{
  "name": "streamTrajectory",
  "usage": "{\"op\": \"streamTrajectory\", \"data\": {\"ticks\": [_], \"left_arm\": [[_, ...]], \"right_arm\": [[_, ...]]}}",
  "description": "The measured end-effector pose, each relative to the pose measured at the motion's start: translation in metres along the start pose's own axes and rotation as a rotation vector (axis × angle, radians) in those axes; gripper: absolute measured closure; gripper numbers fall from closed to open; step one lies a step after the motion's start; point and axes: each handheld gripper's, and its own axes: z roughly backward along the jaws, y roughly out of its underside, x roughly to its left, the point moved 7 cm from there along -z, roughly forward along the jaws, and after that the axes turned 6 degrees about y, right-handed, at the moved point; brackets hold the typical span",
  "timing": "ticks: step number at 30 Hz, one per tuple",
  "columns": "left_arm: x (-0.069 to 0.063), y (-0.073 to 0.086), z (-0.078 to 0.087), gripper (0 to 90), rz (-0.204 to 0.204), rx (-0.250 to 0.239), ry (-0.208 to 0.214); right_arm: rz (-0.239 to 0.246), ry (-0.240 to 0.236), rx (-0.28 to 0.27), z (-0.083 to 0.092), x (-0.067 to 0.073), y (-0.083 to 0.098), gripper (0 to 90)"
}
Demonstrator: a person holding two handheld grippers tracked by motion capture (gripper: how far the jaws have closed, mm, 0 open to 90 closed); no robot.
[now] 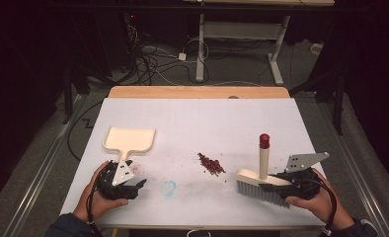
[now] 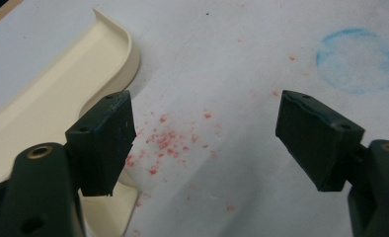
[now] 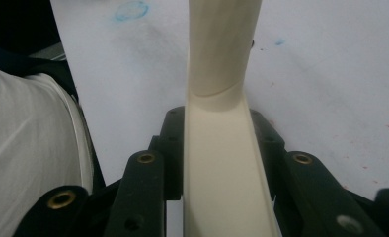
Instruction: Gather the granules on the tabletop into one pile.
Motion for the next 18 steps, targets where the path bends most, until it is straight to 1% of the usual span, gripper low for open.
{"op": "streamTrajectory", "data": {"ticks": [1,2,3,4,7,8,10,11,12,13,15,16,18], "left_arm": [[0.0,0.0,0.0,22.3,0.001,-0.001,0.001],[0.0,0.0,0.0,22.3,0.001,0.001,0.002],[0.0,0.0,0.0,22.4,0.001,0.002,0.002],[0.0,0.0,-0.001,22.3,0.0,0.003,0.002],[-0.001,0.0,-0.001,22.4,-0.002,0.006,0.003],[-0.001,0.0,-0.002,22.3,-0.003,0.007,0.004],[-0.002,0.0,-0.002,22.4,-0.005,0.011,0.002],[-0.001,0.0,-0.002,22.4,-0.01,0.013,-0.005],[-0.001,-0.001,-0.002,22.4,-0.012,0.012,-0.009],[-0.001,-0.002,-0.002,22.4,-0.003,0.002,-0.011],[0.0,-0.002,-0.002,22.4,-0.003,-0.001,-0.012],[0.0,-0.002,-0.002,22.4,-0.003,0.001,-0.01],[0.0,-0.001,-0.002,22.4,-0.004,0.003,-0.008]], "right_arm": [[-0.015,-0.003,0.01,0.0,-0.002,0.001,67.1],[-0.012,-0.004,0.015,-0.001,-0.005,0.002,67.1],[-0.011,0.011,0.018,-0.002,-0.009,0.003,67.1],[-0.023,0.024,0.025,-0.002,-0.013,0.004,67.1],[-0.048,0.036,0.036,-0.002,-0.027,0.006,66.6],[-0.05,0.043,0.04,-0.003,-0.032,0.006,66.1],[-0.058,0.048,0.059,-0.005,-0.041,0.005,64.3],[-0.054,0.053,0.067,-0.006,-0.045,0.005,63.4],[-0.057,0.044,0.072,-0.009,-0.05,0.005,62.6],[-0.063,0.038,0.083,-0.01,-0.054,0.004,61.4],[-0.06,0.057,0.097,-0.013,-0.064,0.002,58.1],[-0.062,0.056,0.103,-0.015,-0.069,0.001,56.7],[-0.075,0.072,0.125,-0.018,-0.079,-0.001,55.1]]}}
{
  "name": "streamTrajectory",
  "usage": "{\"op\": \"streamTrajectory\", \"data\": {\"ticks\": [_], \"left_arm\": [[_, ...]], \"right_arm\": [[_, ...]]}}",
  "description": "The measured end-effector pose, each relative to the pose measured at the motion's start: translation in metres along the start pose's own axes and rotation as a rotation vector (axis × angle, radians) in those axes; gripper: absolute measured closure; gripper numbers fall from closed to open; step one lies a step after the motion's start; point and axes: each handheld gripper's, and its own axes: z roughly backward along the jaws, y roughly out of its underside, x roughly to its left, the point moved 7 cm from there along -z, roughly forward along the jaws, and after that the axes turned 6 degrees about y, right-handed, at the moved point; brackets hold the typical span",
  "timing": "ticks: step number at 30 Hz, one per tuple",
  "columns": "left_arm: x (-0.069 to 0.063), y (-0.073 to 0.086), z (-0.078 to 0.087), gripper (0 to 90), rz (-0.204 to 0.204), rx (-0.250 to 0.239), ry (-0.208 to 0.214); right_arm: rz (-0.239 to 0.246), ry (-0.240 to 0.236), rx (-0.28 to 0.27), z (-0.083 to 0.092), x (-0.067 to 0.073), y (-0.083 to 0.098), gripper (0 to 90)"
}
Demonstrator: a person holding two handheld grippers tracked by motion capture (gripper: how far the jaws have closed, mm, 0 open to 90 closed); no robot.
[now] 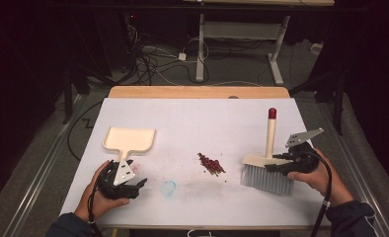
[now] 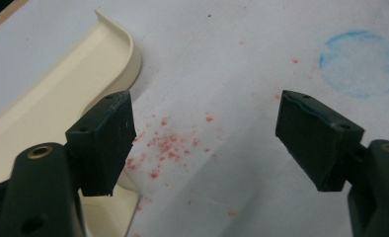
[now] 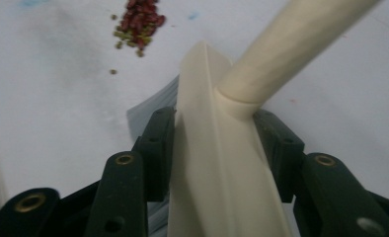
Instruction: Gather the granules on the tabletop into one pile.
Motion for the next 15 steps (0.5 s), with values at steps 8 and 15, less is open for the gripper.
{"op": "streamTrajectory", "data": {"ticks": [8,15], "left_arm": [[-0.001,-0.001,0.0,22.4,0.001,-0.007,0.003],[-0.001,-0.001,0.0,22.4,0.0,-0.005,0.004]], "right_arm": [[-0.131,-0.023,0.044,-0.022,-0.045,-0.007,43.0],[-0.236,0.133,0.067,-0.032,-0.076,0.003,51.4]]}}
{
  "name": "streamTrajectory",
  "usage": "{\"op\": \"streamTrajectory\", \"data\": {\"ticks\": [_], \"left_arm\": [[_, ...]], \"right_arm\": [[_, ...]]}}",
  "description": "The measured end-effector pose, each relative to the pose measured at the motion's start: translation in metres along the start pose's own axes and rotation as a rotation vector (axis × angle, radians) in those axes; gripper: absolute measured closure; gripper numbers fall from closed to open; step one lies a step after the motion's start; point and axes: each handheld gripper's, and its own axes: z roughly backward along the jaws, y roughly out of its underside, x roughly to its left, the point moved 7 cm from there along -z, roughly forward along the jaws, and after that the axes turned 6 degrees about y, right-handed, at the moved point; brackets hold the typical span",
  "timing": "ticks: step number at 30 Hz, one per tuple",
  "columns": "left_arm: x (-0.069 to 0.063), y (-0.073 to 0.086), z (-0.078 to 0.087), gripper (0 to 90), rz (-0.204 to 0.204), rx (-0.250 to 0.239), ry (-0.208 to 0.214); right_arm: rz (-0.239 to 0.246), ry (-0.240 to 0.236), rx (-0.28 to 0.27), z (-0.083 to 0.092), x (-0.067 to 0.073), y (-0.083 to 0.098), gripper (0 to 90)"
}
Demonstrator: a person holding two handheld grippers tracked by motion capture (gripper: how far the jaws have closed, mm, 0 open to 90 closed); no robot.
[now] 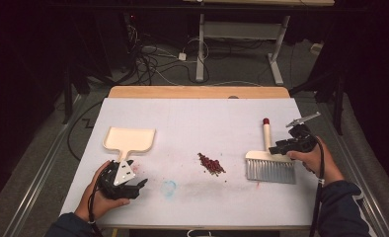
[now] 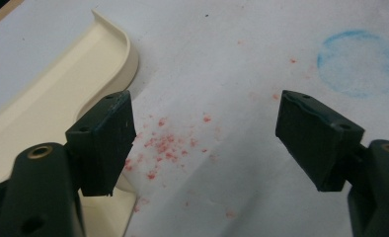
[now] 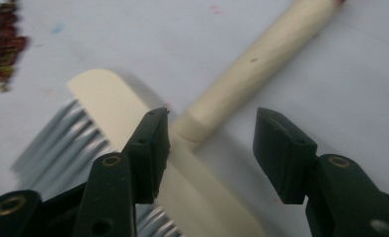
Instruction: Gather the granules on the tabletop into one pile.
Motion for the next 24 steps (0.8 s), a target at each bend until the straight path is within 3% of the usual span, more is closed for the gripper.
{"op": "streamTrajectory", "data": {"ticks": [1,4,5,9,11,15,20,24], "left_arm": [[0.0,-0.001,0.0,22.4,0.002,-0.003,-0.001],[-0.001,0.0,-0.001,22.4,0.0,0.0,0.001],[-0.001,0.0,0.0,22.4,-0.005,0.004,0.003],[-0.001,0.0,0.0,22.4,-0.006,0.006,0.004],[-0.003,0.0,-0.001,22.4,-0.002,0.002,0.007],[-0.002,0.0,-0.001,22.4,-0.009,0.01,0.005],[-0.002,0.001,0.001,22.4,-0.005,0.006,0.002],[-0.001,0.0,0.004,22.4,-0.002,-0.008,-0.016]], "right_arm": [[-0.005,0.036,-0.042,-0.002,0.001,-0.003,56.2],[0.001,0.103,-0.058,-0.006,0.001,-0.006,62.8],[-0.005,0.108,-0.073,-0.007,0.001,-0.008,63.1],[-0.036,0.052,-0.081,-0.013,0.006,-0.009,62.8],[-0.017,0.077,-0.064,-0.018,0.008,-0.009,58.4],[-0.008,0.083,-0.07,-0.022,0.011,-0.013,61.7],[-0.011,0.105,-0.066,-0.022,0.013,-0.013,59.0],[-0.025,0.127,-0.124,-0.014,0.013,-0.017,53.7]]}}
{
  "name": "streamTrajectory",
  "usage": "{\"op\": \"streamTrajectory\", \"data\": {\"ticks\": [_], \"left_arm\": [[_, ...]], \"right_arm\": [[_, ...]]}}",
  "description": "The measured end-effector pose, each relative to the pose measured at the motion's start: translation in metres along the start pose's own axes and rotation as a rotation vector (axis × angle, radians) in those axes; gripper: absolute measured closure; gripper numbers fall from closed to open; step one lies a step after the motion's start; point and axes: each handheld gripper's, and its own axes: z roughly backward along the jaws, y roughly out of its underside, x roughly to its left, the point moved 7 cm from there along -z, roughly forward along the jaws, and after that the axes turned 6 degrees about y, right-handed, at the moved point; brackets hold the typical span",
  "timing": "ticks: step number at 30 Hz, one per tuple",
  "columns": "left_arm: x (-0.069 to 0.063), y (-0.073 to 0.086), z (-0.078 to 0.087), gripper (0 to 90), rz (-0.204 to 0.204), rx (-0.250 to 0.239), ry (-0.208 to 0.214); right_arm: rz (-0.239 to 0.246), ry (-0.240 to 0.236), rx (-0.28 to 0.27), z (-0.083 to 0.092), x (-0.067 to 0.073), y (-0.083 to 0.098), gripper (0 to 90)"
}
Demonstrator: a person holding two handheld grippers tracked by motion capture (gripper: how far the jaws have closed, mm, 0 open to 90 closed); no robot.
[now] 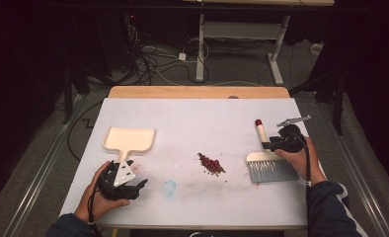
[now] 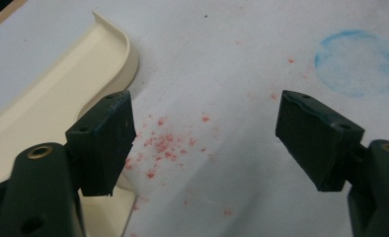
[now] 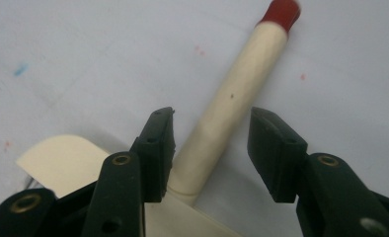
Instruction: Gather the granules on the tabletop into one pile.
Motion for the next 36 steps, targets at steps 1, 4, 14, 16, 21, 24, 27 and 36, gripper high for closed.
{"op": "streamTrajectory", "data": {"ticks": [1,4,14,16,21,24,27,36], "left_arm": [[0.0,-0.001,0.001,22.4,0.004,-0.008,-0.007],[0.001,-0.002,0.003,22.4,0.013,-0.026,-0.021],[0.0,-0.006,0.002,22.3,0.002,-0.038,-0.021],[0.0,-0.006,0.002,22.3,-0.001,-0.039,-0.021],[-0.001,-0.006,0.003,22.2,-0.005,-0.046,-0.019],[-0.001,-0.007,0.003,22.0,-0.008,-0.053,-0.016],[-0.001,-0.008,0.003,21.7,-0.013,-0.053,-0.014],[-0.001,-0.01,0.003,19.9,-0.014,-0.058,-0.012]], "right_arm": [[-0.003,0.008,-0.023,0.004,0.001,-0.002,53.1],[0.019,0.028,-0.106,0.016,0.006,-0.011,48.9],[0.075,0.087,-0.355,0.062,0.027,-0.027,36.4],[0.094,0.11,-0.395,0.071,0.03,-0.03,34.2],[0.104,0.137,-0.472,0.087,0.038,-0.033,27.9],[0.114,0.147,-0.496,0.092,0.042,-0.032,24.3],[0.123,0.174,-0.497,0.094,0.046,-0.029,21.3],[0.154,0.18,-0.519,0.099,0.06,-0.015,16.2]]}}
